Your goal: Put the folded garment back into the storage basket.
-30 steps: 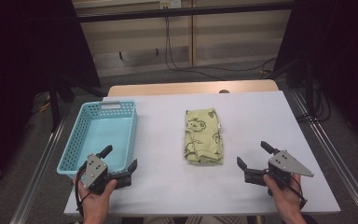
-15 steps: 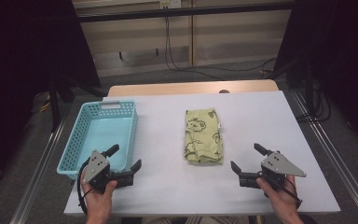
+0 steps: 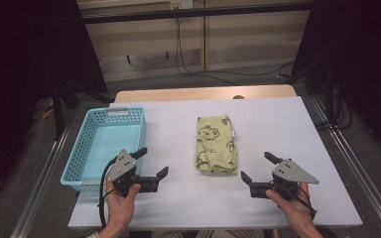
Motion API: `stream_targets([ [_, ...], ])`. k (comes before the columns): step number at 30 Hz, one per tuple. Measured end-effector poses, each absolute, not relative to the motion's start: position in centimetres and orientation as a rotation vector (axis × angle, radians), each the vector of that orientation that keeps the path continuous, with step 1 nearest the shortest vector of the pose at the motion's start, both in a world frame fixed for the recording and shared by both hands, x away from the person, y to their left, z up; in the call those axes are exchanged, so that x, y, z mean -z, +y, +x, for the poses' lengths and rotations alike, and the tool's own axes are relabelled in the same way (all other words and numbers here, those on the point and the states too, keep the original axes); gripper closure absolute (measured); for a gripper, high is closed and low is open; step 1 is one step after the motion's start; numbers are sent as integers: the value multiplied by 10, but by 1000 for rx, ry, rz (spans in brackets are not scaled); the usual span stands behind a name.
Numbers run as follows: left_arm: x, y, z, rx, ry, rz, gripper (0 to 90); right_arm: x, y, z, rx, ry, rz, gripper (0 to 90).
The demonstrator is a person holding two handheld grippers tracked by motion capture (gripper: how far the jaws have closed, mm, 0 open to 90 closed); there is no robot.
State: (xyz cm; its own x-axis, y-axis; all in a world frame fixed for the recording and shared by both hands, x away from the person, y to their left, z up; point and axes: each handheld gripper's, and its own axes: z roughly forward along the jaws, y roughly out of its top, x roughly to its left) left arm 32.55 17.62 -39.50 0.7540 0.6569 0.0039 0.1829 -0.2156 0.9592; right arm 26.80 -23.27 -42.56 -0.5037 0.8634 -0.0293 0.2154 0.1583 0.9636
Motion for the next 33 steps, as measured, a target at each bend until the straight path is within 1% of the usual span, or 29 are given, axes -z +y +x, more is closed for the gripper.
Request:
stream_targets([
  [6,390,160,331,-474,615,1792,38,423,-228,267,-1355,1878,999,25],
  [10,389,150,334,-453,628,1777,33,420,-226,266,-1338,1913,1004,29],
  [11,390,145,338,-455,600,1803,33,419,-226,267,-1338,1920,1001,29],
  [14,391,140,342,-441,595,1806,33,419,-225,268,-1334,1939,996,33],
  [15,390,140,343,-444,592,1834,33,419,-225,269,-1335,1946,998,33],
  [16,390,138,343,-423,592,1813,34,418,-224,269,-1333,1956,1000,33],
  [19,386,135,343,-418,565,1839,39,417,-222,270,-1337,1979,1004,34],
  [23,382,127,344,-443,533,1821,42,417,-221,275,-1332,2020,998,33],
  [27,379,121,348,-446,538,1829,42,418,-218,277,-1322,2056,997,31],
  [30,382,112,357,-424,556,1856,42,418,-216,281,-1343,2093,1001,34],
  [33,387,106,367,-430,571,1871,45,417,-215,285,-1339,2134,1004,39],
])
